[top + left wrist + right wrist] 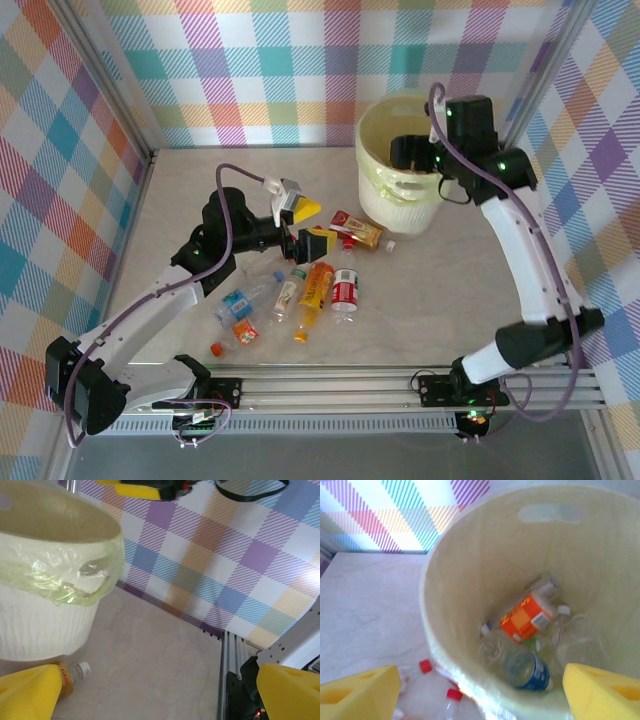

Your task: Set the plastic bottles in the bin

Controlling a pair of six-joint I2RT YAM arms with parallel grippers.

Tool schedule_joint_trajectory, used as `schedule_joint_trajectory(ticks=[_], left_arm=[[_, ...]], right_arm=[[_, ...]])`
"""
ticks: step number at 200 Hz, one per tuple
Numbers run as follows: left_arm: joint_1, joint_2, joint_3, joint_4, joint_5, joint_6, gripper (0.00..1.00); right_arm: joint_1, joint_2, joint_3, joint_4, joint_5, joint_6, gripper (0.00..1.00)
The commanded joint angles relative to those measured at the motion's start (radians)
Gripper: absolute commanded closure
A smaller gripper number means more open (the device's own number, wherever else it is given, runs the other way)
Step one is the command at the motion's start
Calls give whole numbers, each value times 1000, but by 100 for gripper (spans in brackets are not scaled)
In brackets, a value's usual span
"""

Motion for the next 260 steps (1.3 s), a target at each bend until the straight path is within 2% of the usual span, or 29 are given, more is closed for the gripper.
schedule_joint_trajectory(ticks=[1,33,63,116,142,161,194,210,232,260], left_arm=[[-11,6,41,-50,13,66,0],[-12,18,64,-92,13,89,0],[-21,20,141,-186,-20,94,0],[-23,-26,303,-633,-150,82,0],[-22,-145,213,-670,-209,-7,0],[-23,-245,133,-686,-350,-100,0],[-23,-381,24,-709,-448,-109,0],[-23,-398,-6,-735,-425,-78,0],[-23,-398,-46,-762,-335,-18,0],[-23,-442,-154,-669,-267,0,0]], right_arm=[[27,-92,-121,-5,-35,71,16],[66,-242,-359,29,-125,145,15],[109,-360,-580,84,-152,208,14],[161,-446,-821,176,-198,282,10],[199,-427,-875,213,-191,330,10],[234,-392,-892,233,-147,385,10],[302,-325,-928,283,-99,476,12],[331,-282,-929,290,-76,504,13],[363,-219,-928,322,-80,549,14],[393,-136,-924,377,-86,620,14]])
